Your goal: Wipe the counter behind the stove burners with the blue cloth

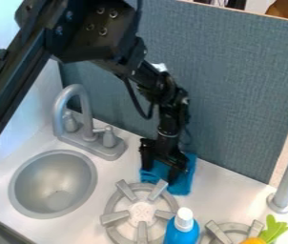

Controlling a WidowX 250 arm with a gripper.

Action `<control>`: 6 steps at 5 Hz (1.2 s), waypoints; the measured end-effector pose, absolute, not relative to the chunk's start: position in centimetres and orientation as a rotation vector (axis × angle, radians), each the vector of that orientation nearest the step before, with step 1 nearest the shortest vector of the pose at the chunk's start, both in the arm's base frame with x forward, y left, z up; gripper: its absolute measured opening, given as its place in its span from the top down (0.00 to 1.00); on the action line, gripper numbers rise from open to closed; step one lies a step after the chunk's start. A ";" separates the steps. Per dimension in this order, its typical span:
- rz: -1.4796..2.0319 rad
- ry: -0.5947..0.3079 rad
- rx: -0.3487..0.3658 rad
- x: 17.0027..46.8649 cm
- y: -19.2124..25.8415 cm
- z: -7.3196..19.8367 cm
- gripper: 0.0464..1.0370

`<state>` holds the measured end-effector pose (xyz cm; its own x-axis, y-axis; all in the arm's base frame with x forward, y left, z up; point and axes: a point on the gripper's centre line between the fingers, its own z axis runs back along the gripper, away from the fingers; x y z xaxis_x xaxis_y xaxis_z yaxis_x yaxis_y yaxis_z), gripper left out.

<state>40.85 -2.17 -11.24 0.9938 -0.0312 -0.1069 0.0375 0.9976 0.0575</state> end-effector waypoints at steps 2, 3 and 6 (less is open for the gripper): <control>0.040 0.125 0.032 41.3 1.2 -11.4 0.03; 0.022 0.121 0.028 41.3 1.0 -11.5 0.03; -0.181 0.084 0.024 43.3 -9.0 -11.5 0.03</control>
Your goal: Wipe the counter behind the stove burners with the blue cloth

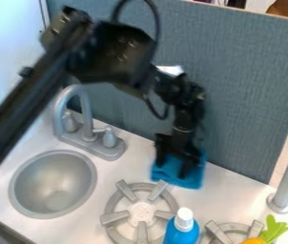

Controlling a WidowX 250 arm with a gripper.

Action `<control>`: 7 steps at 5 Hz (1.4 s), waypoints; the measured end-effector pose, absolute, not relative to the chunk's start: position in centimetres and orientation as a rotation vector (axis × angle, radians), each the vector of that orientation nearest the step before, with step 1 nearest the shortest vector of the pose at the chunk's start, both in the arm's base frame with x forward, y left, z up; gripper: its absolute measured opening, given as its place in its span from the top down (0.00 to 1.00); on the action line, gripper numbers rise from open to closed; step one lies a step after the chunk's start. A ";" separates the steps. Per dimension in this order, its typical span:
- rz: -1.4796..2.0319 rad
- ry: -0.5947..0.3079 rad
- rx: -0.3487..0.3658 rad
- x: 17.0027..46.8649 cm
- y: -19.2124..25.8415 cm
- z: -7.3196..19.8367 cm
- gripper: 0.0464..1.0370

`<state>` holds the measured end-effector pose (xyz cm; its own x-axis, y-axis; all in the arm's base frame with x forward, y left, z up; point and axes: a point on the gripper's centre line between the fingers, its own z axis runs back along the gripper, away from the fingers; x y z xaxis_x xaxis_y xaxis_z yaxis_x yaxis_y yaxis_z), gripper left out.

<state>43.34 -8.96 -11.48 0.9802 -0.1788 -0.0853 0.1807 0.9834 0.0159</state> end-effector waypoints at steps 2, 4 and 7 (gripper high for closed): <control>-0.234 0.067 0.021 44.3 -13.4 -11.2 0.03; -0.323 0.044 0.017 42.6 -16.9 -11.5 0.03; -0.427 0.034 0.023 38.0 -19.4 -11.0 0.03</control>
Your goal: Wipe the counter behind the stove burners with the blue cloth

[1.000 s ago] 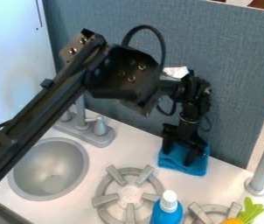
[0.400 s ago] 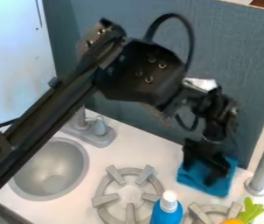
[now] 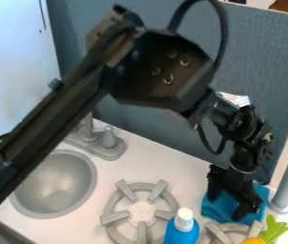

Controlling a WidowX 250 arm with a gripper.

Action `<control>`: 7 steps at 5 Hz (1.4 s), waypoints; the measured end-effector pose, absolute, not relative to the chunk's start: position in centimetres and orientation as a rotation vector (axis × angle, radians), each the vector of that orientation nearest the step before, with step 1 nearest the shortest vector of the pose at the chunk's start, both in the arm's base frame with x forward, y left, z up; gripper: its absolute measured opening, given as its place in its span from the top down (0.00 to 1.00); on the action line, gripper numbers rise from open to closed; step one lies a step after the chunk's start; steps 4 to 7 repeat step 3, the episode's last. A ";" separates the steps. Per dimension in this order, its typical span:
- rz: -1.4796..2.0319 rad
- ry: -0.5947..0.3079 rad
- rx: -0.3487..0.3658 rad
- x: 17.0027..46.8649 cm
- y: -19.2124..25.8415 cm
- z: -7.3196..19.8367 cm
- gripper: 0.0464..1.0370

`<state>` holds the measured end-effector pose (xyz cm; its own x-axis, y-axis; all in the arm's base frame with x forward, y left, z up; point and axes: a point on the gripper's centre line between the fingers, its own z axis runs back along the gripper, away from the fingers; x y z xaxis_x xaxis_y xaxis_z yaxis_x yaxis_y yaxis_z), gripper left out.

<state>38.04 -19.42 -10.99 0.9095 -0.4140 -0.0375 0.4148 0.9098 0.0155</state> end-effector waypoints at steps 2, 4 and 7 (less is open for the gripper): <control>-0.380 -0.080 -0.032 36.0 -16.7 -3.3 0.03; -0.302 -0.177 -0.074 33.5 -13.0 2.4 0.03; -0.302 -0.177 -0.074 33.5 -13.0 2.4 0.03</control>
